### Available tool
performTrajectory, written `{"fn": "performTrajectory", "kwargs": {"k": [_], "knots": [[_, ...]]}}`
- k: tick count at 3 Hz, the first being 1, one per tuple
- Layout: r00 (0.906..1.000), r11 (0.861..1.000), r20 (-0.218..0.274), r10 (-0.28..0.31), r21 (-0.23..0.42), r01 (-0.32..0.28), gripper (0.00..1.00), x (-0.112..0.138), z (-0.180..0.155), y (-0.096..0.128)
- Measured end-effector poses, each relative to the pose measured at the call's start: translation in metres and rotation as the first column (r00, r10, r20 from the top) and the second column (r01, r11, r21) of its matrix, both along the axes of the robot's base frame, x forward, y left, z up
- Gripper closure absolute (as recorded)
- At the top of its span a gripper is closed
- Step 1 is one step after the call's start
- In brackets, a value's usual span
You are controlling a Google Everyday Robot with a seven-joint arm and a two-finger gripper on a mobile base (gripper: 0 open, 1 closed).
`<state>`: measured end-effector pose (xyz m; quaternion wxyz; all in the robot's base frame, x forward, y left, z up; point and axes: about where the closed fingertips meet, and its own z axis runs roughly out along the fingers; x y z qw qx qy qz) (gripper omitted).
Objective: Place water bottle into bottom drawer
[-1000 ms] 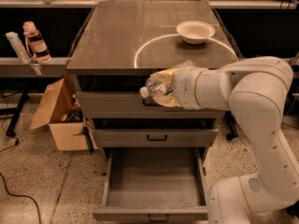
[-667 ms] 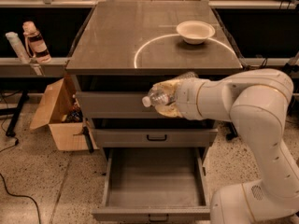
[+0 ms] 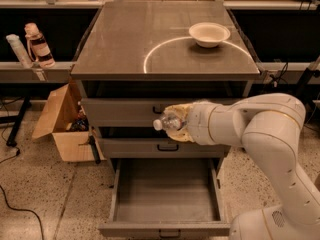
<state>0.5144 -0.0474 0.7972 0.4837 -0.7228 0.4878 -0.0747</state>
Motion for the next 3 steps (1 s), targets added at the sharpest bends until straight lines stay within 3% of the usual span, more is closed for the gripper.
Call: {"fn": "performTrajectory", "kwargs": {"k": [1, 2, 3], "knots": [[0.9966, 0.998, -0.062, -0.053, 0.019, 0.054, 1.00, 0.000, -0.024, -0.004], [0.9837, 0.992, -0.128, -0.126, 0.006, 0.128, 1.00, 0.005, -0.053, -0.014], [0.9579, 0.980, -0.204, -0.201, -0.041, 0.197, 1.00, 0.005, -0.086, -0.028]]}}
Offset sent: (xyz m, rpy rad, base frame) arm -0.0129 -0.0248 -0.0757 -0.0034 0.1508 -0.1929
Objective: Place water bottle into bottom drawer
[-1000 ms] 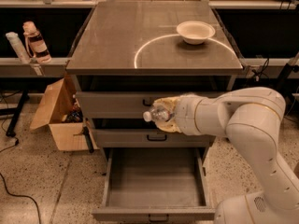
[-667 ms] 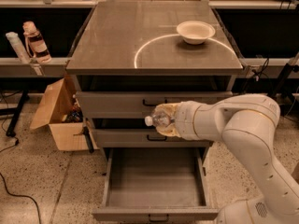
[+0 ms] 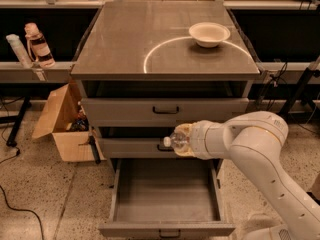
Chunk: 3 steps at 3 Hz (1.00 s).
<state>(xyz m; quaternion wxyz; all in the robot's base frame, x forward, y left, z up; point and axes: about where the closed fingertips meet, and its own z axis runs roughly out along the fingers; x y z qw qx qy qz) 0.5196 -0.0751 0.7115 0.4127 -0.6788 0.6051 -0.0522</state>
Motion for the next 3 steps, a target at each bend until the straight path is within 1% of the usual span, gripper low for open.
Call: {"fn": "performTrajectory", "kwargs": {"k": [1, 3], "knots": [[0.9941, 0.998, -0.093, -0.056, 0.025, 0.059, 1.00, -0.002, -0.042, -0.010], [0.9872, 0.994, -0.131, -0.091, 0.047, 0.098, 1.00, 0.010, -0.091, -0.020]]}}
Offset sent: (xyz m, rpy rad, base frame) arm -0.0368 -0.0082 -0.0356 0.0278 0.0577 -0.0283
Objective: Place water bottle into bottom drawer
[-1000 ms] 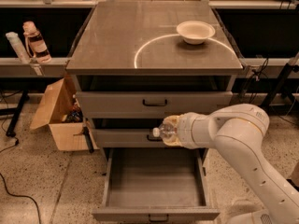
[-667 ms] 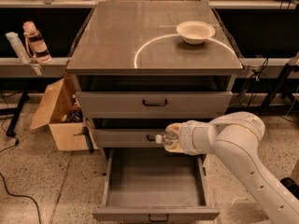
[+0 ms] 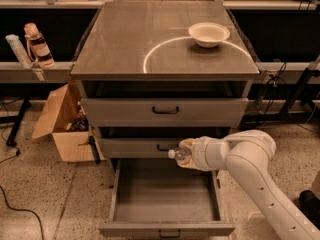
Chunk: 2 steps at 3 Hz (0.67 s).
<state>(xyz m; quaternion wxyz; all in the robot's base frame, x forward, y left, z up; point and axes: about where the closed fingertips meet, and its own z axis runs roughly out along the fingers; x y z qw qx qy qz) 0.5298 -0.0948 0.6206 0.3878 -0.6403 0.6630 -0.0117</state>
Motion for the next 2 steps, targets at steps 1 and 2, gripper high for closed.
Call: {"fn": "performTrajectory", "kwargs": {"k": [1, 2], "knots": [[0.9993, 1.000, -0.030, -0.022, 0.015, 0.022, 1.00, 0.006, -0.032, -0.005], [0.9977, 0.999, -0.065, -0.016, 0.039, 0.018, 1.00, 0.007, -0.059, -0.004]]}}
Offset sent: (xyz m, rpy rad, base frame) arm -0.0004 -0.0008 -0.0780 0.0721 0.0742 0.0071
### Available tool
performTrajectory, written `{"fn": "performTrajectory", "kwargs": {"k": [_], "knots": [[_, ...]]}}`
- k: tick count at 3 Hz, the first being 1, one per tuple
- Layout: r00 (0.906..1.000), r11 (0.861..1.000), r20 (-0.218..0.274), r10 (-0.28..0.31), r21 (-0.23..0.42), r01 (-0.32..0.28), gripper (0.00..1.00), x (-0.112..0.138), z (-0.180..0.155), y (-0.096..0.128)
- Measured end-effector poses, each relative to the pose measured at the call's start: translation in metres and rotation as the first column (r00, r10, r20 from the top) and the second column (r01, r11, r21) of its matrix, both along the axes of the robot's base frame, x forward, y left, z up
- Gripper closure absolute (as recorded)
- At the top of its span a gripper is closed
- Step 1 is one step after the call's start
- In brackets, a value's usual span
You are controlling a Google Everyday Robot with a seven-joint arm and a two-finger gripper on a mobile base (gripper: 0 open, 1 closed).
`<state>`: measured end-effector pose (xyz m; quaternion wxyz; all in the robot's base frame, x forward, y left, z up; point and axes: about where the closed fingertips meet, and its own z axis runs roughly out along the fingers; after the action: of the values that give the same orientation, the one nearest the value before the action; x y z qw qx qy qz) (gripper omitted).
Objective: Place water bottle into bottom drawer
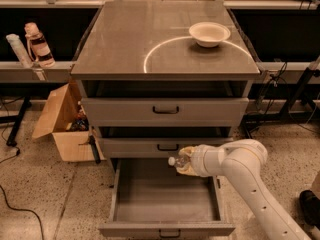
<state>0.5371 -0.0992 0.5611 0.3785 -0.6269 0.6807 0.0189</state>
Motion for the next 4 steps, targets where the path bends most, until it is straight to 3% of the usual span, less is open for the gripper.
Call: {"fn": "performTrajectory", "kwargs": {"k": [4], "knots": [[0.9923, 0.997, -0.120, 0.029, 0.070, -0.021, 1.00, -0.012, -0.076, 0.007]]}}
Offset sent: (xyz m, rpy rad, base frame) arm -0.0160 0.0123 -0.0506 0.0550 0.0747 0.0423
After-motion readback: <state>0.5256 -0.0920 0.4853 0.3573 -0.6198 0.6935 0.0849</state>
